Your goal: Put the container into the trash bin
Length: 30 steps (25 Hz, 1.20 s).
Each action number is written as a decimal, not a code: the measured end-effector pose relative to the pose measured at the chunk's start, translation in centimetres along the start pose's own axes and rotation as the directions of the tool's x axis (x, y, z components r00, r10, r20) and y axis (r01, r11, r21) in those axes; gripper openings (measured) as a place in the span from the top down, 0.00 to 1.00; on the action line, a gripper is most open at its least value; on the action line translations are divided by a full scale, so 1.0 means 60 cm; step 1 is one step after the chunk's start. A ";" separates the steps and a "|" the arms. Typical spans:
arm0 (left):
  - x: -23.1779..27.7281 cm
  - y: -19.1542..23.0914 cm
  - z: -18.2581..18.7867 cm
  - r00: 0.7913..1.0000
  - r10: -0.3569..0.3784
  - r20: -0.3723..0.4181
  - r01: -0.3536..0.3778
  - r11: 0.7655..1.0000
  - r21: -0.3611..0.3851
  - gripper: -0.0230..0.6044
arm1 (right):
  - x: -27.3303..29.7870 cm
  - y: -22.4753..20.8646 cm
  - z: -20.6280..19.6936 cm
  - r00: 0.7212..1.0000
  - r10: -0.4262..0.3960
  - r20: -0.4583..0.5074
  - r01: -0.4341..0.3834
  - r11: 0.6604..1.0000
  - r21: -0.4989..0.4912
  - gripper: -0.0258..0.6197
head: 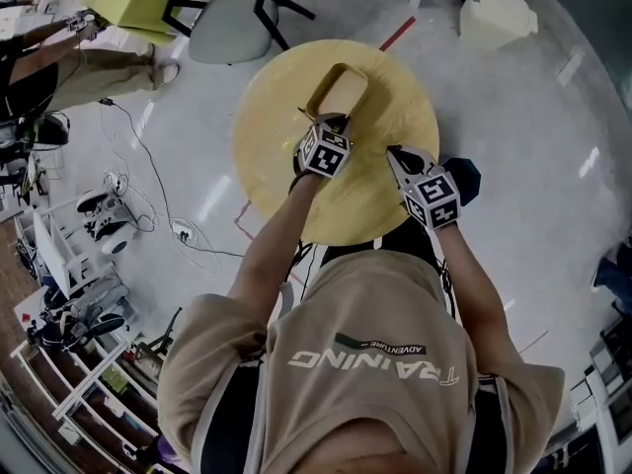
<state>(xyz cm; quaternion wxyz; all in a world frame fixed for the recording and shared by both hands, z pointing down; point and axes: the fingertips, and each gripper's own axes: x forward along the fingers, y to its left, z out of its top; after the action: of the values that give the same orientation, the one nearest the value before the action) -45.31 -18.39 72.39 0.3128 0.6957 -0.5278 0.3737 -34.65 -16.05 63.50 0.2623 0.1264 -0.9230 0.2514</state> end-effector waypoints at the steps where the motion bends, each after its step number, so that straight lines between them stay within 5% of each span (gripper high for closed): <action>1: -0.009 -0.001 0.010 1.000 0.000 0.026 0.000 1.000 -0.014 0.92 | -0.003 0.001 0.001 1.000 -0.002 0.003 0.002 1.000 0.001 0.96; 9: -0.103 -0.016 0.040 0.991 -0.012 0.135 0.030 0.991 -0.129 0.92 | -0.030 0.038 0.020 0.999 -0.012 0.035 0.013 1.000 -0.028 0.96; 16: -0.183 -0.054 0.026 0.978 -0.020 0.209 0.048 0.990 -0.133 0.92 | -0.057 0.071 0.041 0.995 -0.056 0.080 0.059 0.997 -0.039 0.96; 23: -0.241 -0.085 -0.001 0.965 -0.073 0.253 0.098 0.991 -0.088 0.92 | -0.089 0.114 0.043 0.987 -0.127 0.099 0.133 0.989 -0.058 0.96; 30: -0.243 -0.139 -0.021 0.950 -0.196 0.242 0.196 0.980 0.027 0.92 | -0.139 0.127 -0.001 0.956 -0.262 0.132 0.259 0.965 0.037 0.96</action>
<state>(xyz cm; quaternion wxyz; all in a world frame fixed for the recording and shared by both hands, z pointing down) -39.87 -8.00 60.35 0.2802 0.7856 -0.4902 0.2531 -30.51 -8.76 55.92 0.2287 0.2661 -0.9116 0.2143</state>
